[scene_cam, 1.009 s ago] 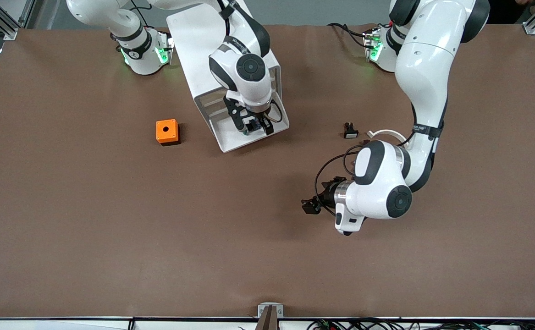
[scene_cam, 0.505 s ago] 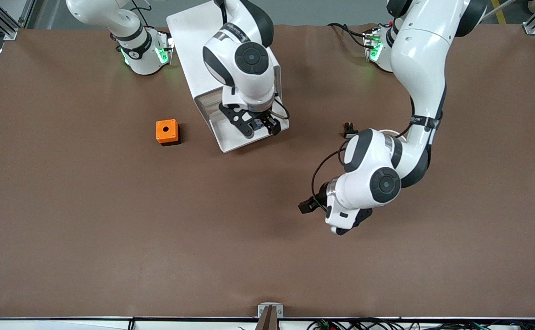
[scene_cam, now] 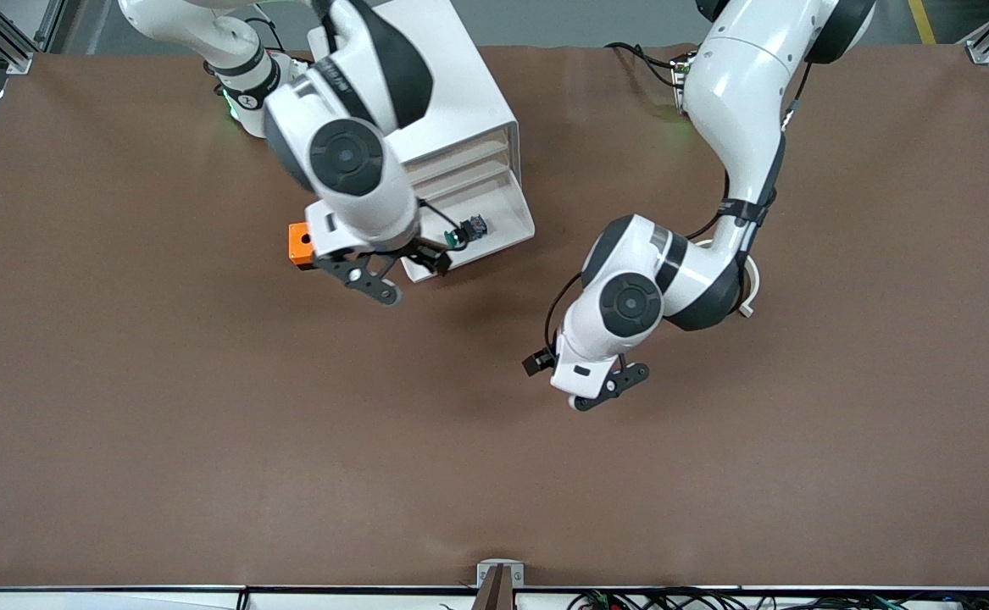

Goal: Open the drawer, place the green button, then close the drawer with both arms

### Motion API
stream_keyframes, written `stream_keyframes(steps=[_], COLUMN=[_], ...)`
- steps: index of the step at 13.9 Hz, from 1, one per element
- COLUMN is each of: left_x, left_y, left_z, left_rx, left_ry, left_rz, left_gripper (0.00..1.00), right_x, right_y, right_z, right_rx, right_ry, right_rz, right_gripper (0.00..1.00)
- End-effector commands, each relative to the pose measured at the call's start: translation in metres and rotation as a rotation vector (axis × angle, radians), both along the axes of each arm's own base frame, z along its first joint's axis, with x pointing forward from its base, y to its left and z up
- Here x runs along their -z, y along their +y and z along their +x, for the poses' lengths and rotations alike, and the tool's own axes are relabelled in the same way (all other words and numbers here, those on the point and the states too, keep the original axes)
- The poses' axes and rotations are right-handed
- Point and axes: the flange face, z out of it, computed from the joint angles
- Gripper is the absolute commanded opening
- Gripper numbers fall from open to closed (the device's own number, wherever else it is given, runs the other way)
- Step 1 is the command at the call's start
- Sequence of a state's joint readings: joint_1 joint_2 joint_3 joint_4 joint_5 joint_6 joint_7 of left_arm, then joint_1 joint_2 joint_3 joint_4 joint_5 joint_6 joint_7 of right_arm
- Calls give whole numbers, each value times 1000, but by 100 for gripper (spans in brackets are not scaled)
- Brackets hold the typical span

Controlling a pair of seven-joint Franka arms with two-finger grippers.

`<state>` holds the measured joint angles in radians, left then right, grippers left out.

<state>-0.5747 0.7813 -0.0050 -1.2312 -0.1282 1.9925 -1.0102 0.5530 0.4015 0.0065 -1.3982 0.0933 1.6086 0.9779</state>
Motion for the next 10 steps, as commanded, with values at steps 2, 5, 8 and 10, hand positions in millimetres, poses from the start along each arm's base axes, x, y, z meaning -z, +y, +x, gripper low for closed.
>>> stream_keyframes(steps=[2, 5, 8, 10], left_x=[6, 18, 20, 36], left_y=[-27, -64, -86, -96], left_z=[-22, -52, -71, -83], left_rx=[7, 78, 115, 140], left_ry=[-40, -21, -16, -2], left_rz=[72, 69, 66, 84], left_gripper=[100, 100, 100, 100], right_x=[-45, -65, -90, -98], right_y=[-106, -197, -292, -345], right_z=[25, 42, 46, 44], right_rx=[-201, -329, -433, -463], right_ry=[26, 61, 101, 109], right_rz=[18, 56, 128, 166], right_gripper=[100, 100, 100, 100])
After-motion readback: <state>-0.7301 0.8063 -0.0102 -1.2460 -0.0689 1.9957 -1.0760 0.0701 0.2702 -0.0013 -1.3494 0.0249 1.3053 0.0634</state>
